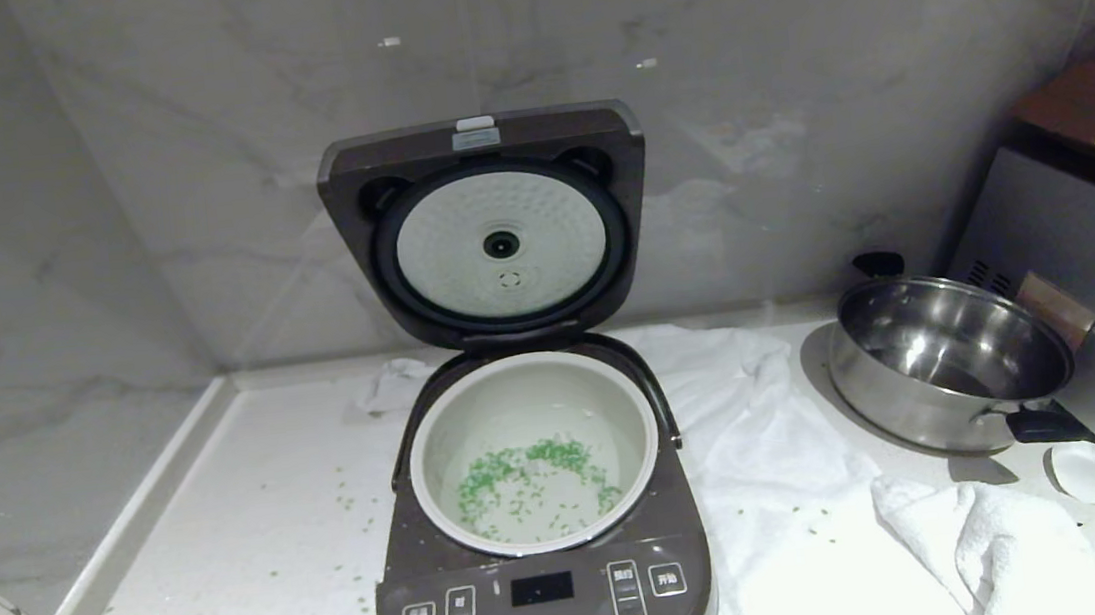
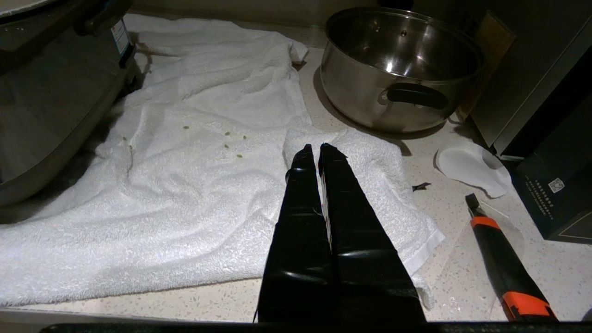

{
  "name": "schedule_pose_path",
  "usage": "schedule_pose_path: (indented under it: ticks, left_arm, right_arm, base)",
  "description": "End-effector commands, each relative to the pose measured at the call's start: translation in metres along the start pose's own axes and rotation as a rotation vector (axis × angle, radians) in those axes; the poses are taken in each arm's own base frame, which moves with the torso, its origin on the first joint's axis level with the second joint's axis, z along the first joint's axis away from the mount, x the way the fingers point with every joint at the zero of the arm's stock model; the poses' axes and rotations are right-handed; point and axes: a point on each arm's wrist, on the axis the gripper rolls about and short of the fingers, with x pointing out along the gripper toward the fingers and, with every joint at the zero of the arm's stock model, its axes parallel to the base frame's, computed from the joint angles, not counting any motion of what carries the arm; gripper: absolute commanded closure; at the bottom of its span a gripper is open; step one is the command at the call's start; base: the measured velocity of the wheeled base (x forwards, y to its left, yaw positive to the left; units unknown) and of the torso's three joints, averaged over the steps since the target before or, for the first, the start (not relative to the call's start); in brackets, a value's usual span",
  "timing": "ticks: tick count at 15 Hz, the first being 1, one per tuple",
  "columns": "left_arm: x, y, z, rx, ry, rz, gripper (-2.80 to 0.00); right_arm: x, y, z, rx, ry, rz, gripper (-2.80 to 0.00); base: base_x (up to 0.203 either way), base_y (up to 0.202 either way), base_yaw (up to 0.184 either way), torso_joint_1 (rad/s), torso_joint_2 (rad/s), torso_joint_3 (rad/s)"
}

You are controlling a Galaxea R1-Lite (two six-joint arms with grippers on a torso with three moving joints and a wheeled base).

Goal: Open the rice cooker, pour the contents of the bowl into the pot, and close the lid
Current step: Turn on the tap

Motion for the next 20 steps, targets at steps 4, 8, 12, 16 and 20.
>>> schedule_pose_path:
  ticks: [4, 8, 12, 16, 20]
  left_arm:
    - [-0.031, -0.007, -0.043, 0.003, 0.022, 0.111, 0.0]
    - [-0.035, -0.004, -0.097, 0.108, 0.124, 0.252, 0.0]
    - [-0.034, -0.002, -0.104, 0.038, 0.135, 0.325, 0.0]
    - [-0.034, -0.002, -0.104, 0.054, 0.137, 0.319, 0.0]
    - [-0.034, -0.002, -0.104, 0.054, 0.137, 0.319, 0.0]
  right_arm:
    - [0.0, 0.0, 0.0, -0.001, 0.0, 0.001, 0.0]
    - [0.0, 0.0, 0.0, -0.001, 0.0, 0.0, 0.0]
    - [0.0, 0.0, 0.0, -0.001, -0.001, 0.0, 0.0]
    - [0.0, 0.0, 0.0, -0.006, 0.0, 0.002, 0.0]
    - [0.0, 0.0, 0.0, 0.016, -0.001, -0.001, 0.0]
  base:
    - [0.0, 0.0, 0.0, 0.0, 0.0, 0.0]
    - [0.0, 0.0, 0.0, 0.0, 0.0, 0.0]
    - [0.0, 0.0, 0.0, 0.0, 0.0, 0.0]
    - [0.0, 0.0, 0.0, 0.0, 0.0, 0.0]
    - [-0.14, 0.0, -0.001, 0.002, 0.0, 0.001]
